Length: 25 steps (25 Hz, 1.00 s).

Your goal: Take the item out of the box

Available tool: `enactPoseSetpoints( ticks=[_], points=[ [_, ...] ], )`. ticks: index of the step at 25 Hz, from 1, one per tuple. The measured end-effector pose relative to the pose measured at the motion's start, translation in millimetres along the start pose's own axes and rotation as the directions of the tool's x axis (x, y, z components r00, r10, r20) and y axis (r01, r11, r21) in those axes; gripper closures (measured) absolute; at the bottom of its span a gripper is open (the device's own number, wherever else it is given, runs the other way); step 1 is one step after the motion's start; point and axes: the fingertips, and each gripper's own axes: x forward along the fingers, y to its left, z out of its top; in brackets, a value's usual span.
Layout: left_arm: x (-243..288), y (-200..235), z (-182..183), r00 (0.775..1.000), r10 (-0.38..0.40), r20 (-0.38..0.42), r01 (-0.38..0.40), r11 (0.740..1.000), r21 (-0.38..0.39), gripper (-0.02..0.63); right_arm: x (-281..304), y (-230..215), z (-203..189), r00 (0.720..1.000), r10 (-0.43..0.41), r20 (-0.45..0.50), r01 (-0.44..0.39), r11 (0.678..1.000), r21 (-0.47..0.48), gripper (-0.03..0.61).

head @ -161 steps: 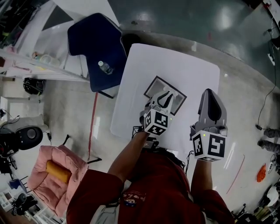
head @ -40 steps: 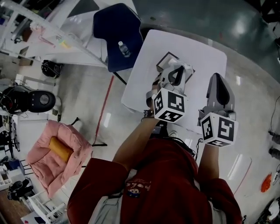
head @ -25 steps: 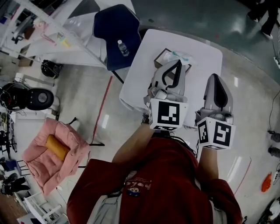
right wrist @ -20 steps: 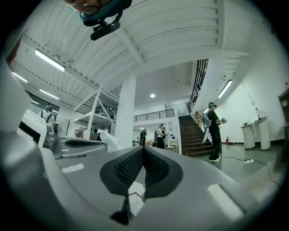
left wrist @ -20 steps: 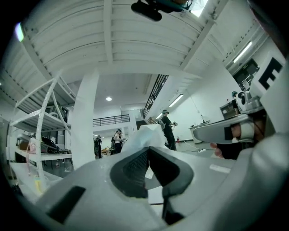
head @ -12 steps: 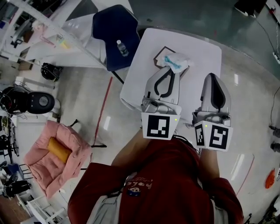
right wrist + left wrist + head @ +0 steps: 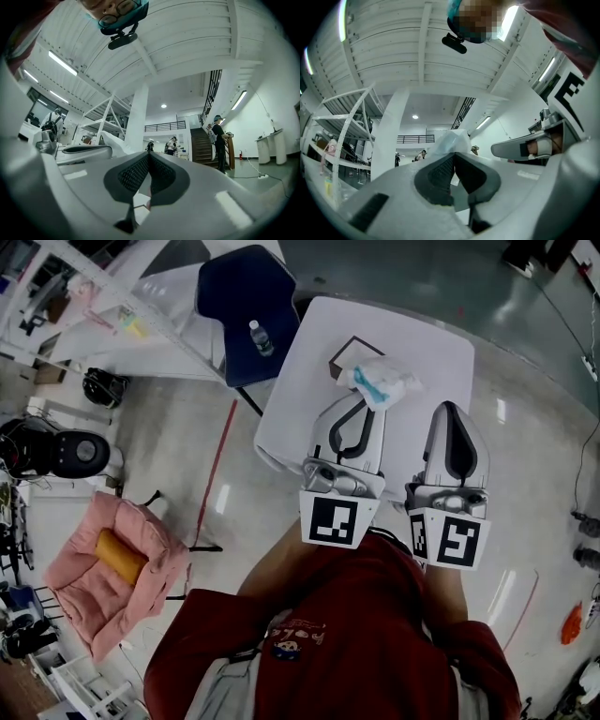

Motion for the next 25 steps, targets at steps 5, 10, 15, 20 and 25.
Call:
enactPoseSetpoints(
  ticks=[5,10,15,20,25],
  points=[
    [-2.3,6.0,5.4,1.0,0.025,0.02,-0.024,1.0,-0.011,0.609,0.8,2.3,3.0,1.0,0.008,0.007,-0.008,1.0,-0.004,0.577],
    [-3.2,10.9,8.5,0.998,0.047,0.032,-0.046,0.999,-0.02,0.609,1.0,3.7,4.2,1.0,0.017,0.008,-0.016,1.0,-0.01,0.577],
    [-5.4,9.0,11.7,0.998,0.052,0.038,-0.051,0.999,-0.017,0.609,-2.8,3.9,8.1,1.0,0.021,0.013,-0.02,1.0,-0.02,0.577],
    [-3.3,9.5,11.5,0.997,0.064,0.041,-0.064,0.998,-0.024,0.609,-1.5,1.6,10.4,1.0,0.024,0.02,-0.023,0.999,-0.027,0.577],
    [0.6,10.4,12.0,0.997,0.071,0.037,-0.071,0.997,-0.018,0.609,2.7,-0.1,4.2,1.0,0.028,-0.003,-0.028,0.999,-0.032,0.577]
  ],
)
